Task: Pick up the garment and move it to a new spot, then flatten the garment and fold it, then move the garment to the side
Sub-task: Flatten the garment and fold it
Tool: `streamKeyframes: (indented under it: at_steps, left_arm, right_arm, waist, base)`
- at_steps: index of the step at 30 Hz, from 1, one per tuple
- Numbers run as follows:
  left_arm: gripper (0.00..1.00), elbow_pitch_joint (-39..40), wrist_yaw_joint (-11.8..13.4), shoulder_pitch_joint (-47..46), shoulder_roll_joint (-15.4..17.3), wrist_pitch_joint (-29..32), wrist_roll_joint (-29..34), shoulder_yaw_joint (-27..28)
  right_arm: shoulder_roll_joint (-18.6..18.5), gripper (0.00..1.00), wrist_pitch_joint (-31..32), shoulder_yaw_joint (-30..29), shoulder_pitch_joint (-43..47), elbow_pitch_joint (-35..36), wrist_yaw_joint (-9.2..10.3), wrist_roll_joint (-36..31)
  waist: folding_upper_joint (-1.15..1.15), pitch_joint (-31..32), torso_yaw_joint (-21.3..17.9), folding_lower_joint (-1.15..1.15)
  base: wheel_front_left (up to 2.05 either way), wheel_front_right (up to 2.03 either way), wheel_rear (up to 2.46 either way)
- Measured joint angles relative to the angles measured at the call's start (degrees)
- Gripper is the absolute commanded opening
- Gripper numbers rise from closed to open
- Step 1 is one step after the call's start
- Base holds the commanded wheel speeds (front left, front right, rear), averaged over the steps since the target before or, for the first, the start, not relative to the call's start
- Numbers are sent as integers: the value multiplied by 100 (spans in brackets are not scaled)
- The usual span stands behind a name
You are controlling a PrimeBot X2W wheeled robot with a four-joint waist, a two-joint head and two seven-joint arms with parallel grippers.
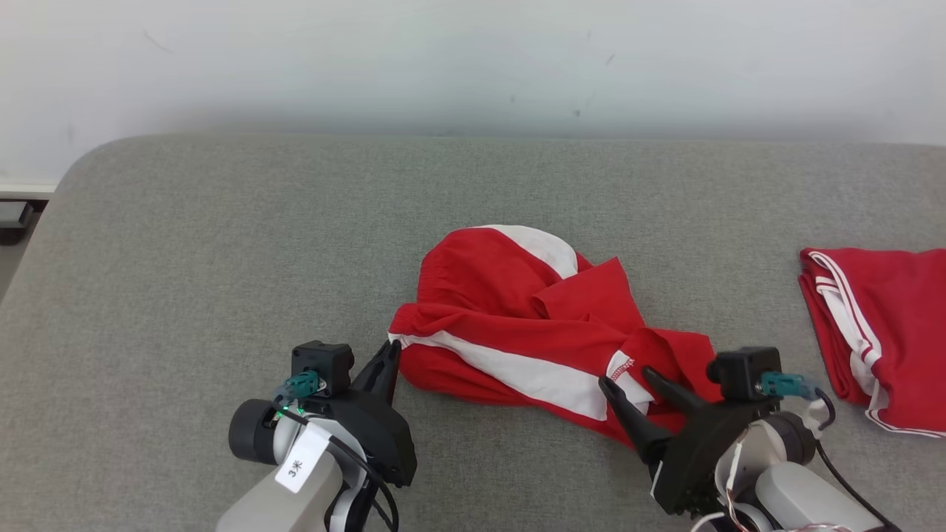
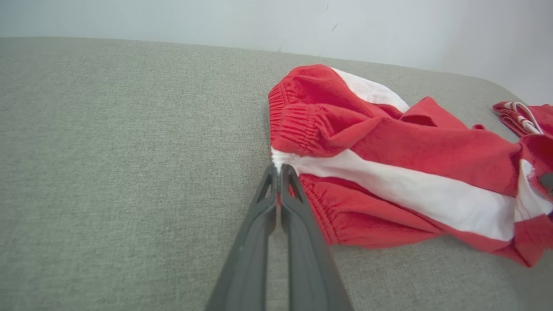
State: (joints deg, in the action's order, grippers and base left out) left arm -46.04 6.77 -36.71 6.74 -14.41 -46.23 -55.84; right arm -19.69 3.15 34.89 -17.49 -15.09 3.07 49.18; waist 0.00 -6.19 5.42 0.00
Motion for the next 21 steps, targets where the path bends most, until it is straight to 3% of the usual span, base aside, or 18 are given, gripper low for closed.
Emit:
streamKeyframes:
  at_steps: [6,12,13,15,21]
  left_arm:
    - [0,-9,-23,-3,-77,0,66,-4]
    - [0,-42,-24,-4,-115,0,100,-1]
    - [0,-47,-25,-4,-116,0,100,-1]
    - [0,-54,-29,-4,-118,0,100,5]
    - [0,-86,-29,3,-112,0,99,113]
  right_arm:
    - [113,100,370,108,-217,-212,199,-91]
    - [245,100,647,287,-419,-509,257,-254]
    - [246,54,647,283,-430,-527,283,-274]
    - [242,0,647,272,-429,-570,301,-334]
    - [232,0,533,99,-431,-528,307,-335]
  waist:
    - [0,-36,101,0]
    - [0,-62,183,0]
    - [0,-62,190,0]
    - [0,-62,202,0]
    - [0,-51,198,0]
  base:
    - [0,0,0]
    - [0,0,0]
    - [0,0,0]
    - [0,0,0]
    - [0,0,0]
